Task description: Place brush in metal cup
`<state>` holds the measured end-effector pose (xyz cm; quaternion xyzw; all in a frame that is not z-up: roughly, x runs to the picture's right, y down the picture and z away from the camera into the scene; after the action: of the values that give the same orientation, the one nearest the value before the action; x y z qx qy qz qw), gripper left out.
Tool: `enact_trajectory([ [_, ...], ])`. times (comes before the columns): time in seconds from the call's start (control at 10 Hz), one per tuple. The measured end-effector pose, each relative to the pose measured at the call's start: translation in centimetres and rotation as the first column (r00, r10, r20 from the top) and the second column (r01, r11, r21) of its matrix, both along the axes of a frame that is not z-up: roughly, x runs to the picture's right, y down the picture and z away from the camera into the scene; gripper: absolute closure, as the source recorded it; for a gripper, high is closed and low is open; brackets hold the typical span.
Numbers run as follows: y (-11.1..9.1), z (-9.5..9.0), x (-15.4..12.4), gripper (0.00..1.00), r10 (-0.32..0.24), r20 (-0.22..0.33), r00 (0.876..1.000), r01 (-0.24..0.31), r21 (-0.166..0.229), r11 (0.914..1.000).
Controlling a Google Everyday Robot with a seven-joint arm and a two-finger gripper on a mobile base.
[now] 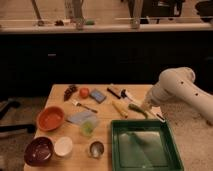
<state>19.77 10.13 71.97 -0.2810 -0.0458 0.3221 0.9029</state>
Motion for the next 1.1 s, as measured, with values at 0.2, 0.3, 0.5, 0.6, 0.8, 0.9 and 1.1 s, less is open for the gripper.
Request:
enact_trajectory([
  [0.2,1.5,-1.7,-1.2,1.0,-0.007,0.007,1.0,0.007,-0.013,0.9999],
  [0.3,1.9,-2.4,-1.7,1.0,-0.01,0.013,1.0,0.01,-0.018,0.9998],
  [0.5,3.1,-3.5,-2.6,1.0,-0.012,0.025,1.0,0.013,-0.026,0.9996],
  [0.6,3.9,-4.3,-3.1,1.0,-0.014,0.035,0.999,0.015,-0.028,0.9995],
  [0.8,6.2,-6.0,-4.8,1.0,-0.03,0.064,0.997,0.033,-0.04,0.9987],
  [0.9,7.5,-6.8,-6.2,1.0,-0.049,0.088,0.995,0.054,-0.05,0.9973],
  [1.1,10.4,-7.5,-8.6,1.0,-0.081,0.13,0.988,0.092,-0.081,0.9924],
])
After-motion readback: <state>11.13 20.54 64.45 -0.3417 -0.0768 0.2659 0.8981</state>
